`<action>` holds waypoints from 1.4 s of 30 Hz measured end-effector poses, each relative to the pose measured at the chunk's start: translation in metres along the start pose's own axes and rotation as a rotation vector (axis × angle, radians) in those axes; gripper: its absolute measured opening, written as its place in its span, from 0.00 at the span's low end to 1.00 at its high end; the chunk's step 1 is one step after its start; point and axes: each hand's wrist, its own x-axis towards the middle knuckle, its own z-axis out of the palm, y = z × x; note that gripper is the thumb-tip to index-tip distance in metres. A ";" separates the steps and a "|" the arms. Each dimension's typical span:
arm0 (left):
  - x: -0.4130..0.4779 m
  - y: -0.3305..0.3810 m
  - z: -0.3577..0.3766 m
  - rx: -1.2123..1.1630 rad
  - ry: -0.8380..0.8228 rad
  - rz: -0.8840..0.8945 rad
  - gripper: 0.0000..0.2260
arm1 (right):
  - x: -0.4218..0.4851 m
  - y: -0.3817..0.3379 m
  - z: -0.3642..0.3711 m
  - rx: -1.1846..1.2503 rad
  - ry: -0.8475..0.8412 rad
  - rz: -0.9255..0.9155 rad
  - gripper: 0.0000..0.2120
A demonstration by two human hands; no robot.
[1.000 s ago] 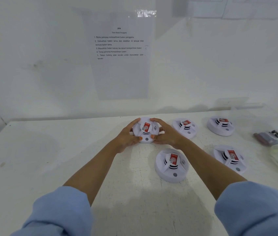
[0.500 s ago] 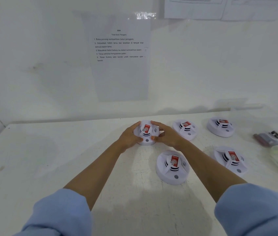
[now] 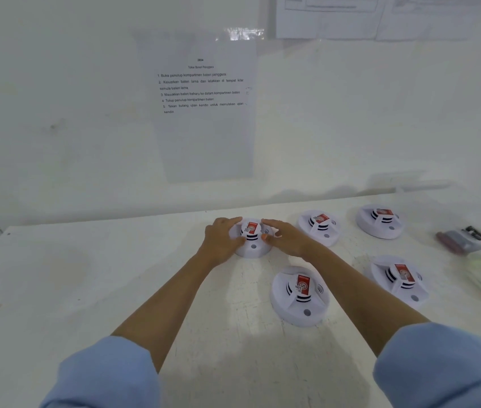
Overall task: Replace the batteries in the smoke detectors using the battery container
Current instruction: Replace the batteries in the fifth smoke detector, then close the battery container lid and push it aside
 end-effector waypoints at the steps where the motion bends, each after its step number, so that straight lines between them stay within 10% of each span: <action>1: 0.001 0.002 -0.001 0.058 0.047 0.041 0.19 | 0.000 -0.001 -0.002 -0.066 0.030 0.004 0.22; 42: 0.012 0.268 0.156 0.451 -0.023 0.050 0.20 | -0.111 0.130 -0.244 -0.490 0.005 -0.091 0.20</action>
